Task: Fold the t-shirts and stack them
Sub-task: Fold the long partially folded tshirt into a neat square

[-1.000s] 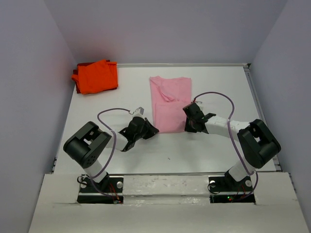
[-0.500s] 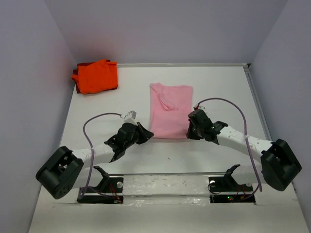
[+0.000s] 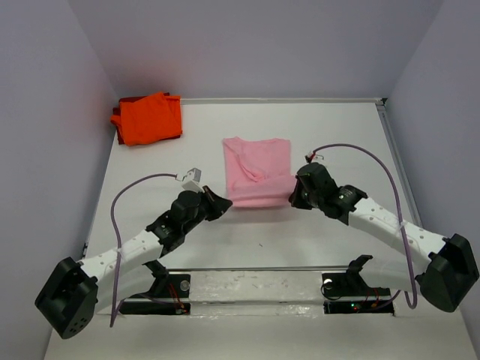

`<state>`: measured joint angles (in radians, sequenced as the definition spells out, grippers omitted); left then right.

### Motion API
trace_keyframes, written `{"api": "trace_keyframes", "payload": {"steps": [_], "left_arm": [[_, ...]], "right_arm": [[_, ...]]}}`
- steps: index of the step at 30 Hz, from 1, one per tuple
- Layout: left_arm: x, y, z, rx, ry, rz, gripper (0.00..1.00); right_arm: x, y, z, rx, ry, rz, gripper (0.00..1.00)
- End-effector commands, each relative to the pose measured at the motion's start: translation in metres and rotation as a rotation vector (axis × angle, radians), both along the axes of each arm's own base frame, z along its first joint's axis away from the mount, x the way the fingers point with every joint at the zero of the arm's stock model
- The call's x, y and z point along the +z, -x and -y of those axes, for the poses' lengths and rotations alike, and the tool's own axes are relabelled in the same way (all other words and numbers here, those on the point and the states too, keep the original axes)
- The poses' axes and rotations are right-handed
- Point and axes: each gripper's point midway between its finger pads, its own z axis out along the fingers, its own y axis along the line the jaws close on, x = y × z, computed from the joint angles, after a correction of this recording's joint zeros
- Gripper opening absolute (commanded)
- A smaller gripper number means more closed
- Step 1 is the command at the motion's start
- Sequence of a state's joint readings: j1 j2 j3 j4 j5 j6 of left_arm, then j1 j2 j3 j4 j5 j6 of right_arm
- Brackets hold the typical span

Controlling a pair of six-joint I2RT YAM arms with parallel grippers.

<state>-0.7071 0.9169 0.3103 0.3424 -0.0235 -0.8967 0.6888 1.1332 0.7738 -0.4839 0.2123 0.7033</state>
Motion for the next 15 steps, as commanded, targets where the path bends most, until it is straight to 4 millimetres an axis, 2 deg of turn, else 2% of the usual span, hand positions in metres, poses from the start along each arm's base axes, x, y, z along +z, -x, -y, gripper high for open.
{"api": "trace_keyframes", "payload": {"steps": [1, 2, 3, 5, 6, 8, 9, 11, 12, 13, 14, 15], "left_arm": [[0.027, -0.032, -0.003, 0.073, -0.033, 0.094, 0.00], [0.017, -0.038, -0.001, 0.070, -0.064, 0.071, 0.00], [0.026, -0.045, 0.003, 0.067, -0.063, 0.085, 0.00], [0.020, -0.055, 0.007, 0.058, -0.093, 0.083, 0.00], [0.026, -0.060, 0.010, 0.056, -0.089, 0.099, 0.00], [0.020, -0.070, 0.012, 0.056, -0.116, 0.100, 0.00], [0.027, -0.080, 0.012, 0.062, -0.115, 0.116, 0.00], [0.029, -0.093, 0.013, 0.055, -0.135, 0.126, 0.00], [0.023, -0.093, 0.013, 0.043, -0.151, 0.119, 0.00], [0.030, -0.103, 0.012, 0.050, -0.147, 0.130, 0.00], [0.025, -0.108, 0.012, 0.048, -0.164, 0.118, 0.00], [0.033, -0.118, 0.011, 0.054, -0.173, 0.142, 0.00]], "right_arm": [[0.042, -0.040, 0.003, -0.052, 0.077, 0.147, 0.00], [0.052, -0.049, -0.001, -0.043, 0.086, 0.172, 0.00], [0.047, -0.059, -0.004, -0.048, 0.110, 0.178, 0.00], [0.051, -0.072, -0.008, -0.046, 0.135, 0.206, 0.00], [0.053, -0.081, -0.009, -0.064, 0.143, 0.234, 0.00], [0.046, -0.091, -0.011, -0.076, 0.177, 0.234, 0.00], [0.049, -0.099, -0.013, -0.088, 0.176, 0.261, 0.00], [0.040, -0.108, -0.015, -0.099, 0.205, 0.260, 0.00], [0.039, -0.111, -0.016, -0.104, 0.209, 0.264, 0.00], [0.035, -0.119, -0.015, -0.121, 0.219, 0.263, 0.00], [0.035, -0.122, -0.016, -0.127, 0.221, 0.272, 0.00], [0.035, -0.126, -0.017, -0.126, 0.225, 0.282, 0.00]]}}
